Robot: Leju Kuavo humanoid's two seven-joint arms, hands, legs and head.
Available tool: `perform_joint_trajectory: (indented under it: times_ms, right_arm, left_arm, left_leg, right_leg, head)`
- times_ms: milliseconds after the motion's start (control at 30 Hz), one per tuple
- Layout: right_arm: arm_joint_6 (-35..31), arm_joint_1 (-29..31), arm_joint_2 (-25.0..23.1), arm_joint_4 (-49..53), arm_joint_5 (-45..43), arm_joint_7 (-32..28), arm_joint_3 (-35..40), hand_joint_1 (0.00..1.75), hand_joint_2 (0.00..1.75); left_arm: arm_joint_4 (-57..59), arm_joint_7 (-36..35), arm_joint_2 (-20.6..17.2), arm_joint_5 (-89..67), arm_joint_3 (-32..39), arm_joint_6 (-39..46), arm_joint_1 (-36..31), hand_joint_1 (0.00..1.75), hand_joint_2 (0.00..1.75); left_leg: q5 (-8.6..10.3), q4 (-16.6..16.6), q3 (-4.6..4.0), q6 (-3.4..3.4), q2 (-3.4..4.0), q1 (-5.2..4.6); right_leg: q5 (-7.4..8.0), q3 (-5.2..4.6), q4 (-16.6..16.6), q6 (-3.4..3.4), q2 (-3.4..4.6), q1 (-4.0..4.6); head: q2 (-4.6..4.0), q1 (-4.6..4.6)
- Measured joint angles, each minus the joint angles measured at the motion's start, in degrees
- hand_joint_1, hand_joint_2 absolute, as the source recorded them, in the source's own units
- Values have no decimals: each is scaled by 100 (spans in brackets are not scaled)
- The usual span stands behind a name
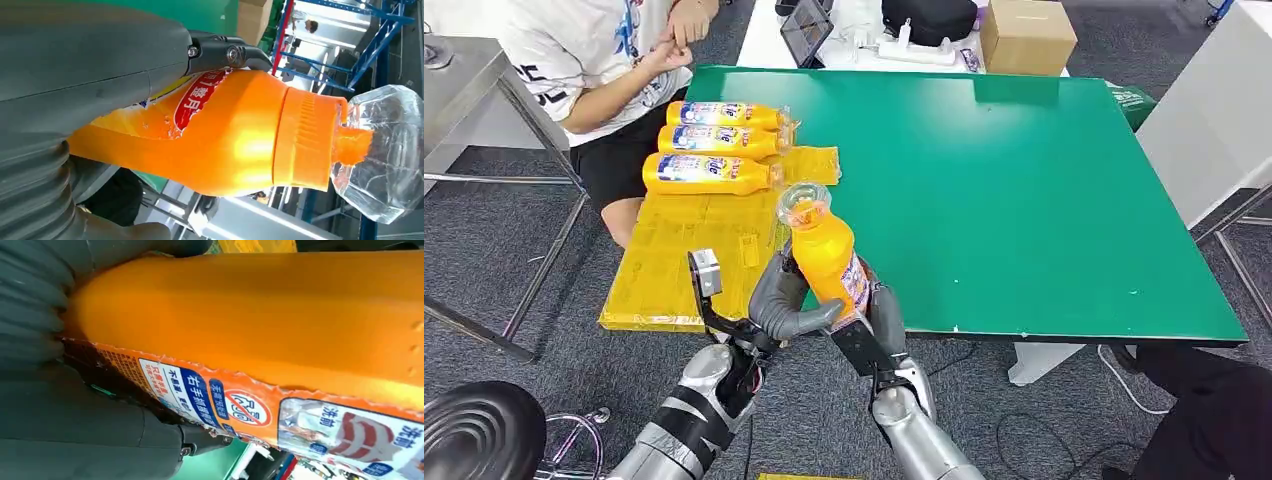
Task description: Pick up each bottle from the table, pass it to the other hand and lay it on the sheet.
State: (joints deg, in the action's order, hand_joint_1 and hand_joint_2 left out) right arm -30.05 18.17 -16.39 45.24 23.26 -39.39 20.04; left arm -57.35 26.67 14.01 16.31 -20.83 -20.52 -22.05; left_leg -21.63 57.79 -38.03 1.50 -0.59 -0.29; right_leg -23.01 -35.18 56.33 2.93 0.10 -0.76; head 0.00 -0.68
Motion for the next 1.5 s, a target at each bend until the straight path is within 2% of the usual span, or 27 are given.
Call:
perform_joint_trajectory:
  times_ms: [800,867,933,1167,1500]
  right_arm:
    - [37,27,-31,-81,64,40,0,175,175]
    - [225,104,-74,-265,775,473,198,175,175]
    - [157,182,-122,-578,1250,790,566,175,175]
    - [61,451,-107,-1226,1124,957,944,175,175]
    - [66,608,-98,-1539,1075,957,1110,175,175]
  left_arm:
    - [2,-51,-15,-31,-2,29,0,0,175]
    - [189,-513,-13,-338,-42,438,-177,0,175]
    - [747,-479,-37,-590,-74,562,-467,0,175]
    - [1521,-304,-42,-610,-112,568,-705,0,175]
    - [1786,-313,-61,-610,-146,551,-794,0,175]
  left_leg:
    - [0,0,0,0,0,0]
    - [1,0,1,-1,2,3]
    - [2,0,3,-2,4,1]
    - [6,0,2,-2,3,0]
    - [5,0,4,-1,3,1]
  right_leg:
    - [0,0,0,0,0,0]
    - [0,-1,0,-1,0,2]
    - [2,-1,0,-2,0,2]
    - [2,-1,1,-1,1,0]
    - [2,-1,0,-2,1,2]
  head:
    - [0,0]
    - [0,0]
    - [0,0]
    - [0,11]
    - [0,7]
